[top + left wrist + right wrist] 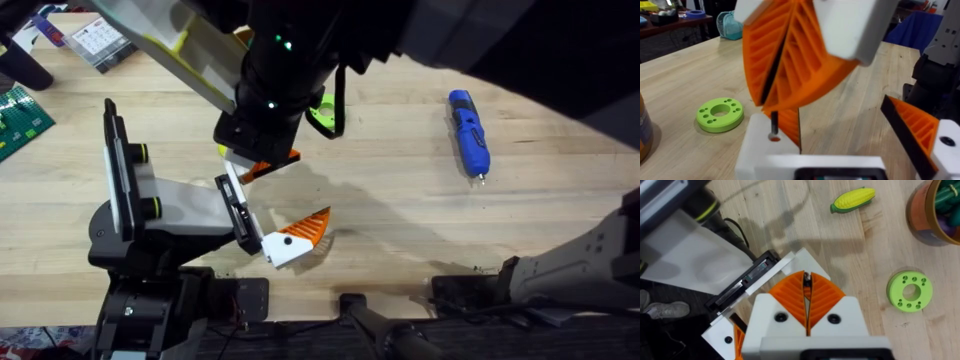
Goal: Pick up the gripper from the table and insert it into the empty holder that is missing its gripper. Then pick up a screw, insert it into the mounting hole, and use the screwdriver to tighten it. Finally, clean up the table by picking up the vegetable and placing it into the bucket.
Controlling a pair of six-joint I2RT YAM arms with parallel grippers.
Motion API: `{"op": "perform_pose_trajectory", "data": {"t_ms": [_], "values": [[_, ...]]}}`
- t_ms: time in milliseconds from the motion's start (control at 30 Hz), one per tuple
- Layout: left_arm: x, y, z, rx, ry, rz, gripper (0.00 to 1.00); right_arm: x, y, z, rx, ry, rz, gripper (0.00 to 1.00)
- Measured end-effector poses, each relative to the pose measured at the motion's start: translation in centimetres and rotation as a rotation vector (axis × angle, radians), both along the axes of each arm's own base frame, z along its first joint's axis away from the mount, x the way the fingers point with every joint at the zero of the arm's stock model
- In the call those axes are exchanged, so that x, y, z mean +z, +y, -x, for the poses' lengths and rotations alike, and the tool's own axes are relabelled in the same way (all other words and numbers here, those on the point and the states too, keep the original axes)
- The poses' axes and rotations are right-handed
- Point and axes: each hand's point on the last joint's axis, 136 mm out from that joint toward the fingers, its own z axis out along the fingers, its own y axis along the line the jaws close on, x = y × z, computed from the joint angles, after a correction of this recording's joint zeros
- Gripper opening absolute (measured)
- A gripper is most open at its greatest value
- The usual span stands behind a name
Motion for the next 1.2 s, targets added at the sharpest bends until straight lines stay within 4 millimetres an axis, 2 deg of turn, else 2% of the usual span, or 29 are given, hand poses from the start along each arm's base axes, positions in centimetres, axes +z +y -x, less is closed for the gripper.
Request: {"op": "perform_pose_trajectory", "data": {"t_ms": [933,1200], "values": [[0.0,0.0,0.0,0.0,0.0,0.0,0.987,-0.1,-0.1,0.1,0.021,-0.005,0.009,0.013],[0.0,0.0,0.0,0.0,0.0,0.0,0.988,-1.5,0.2,-0.1,0.021,0.013,0.039,0.013]]}}
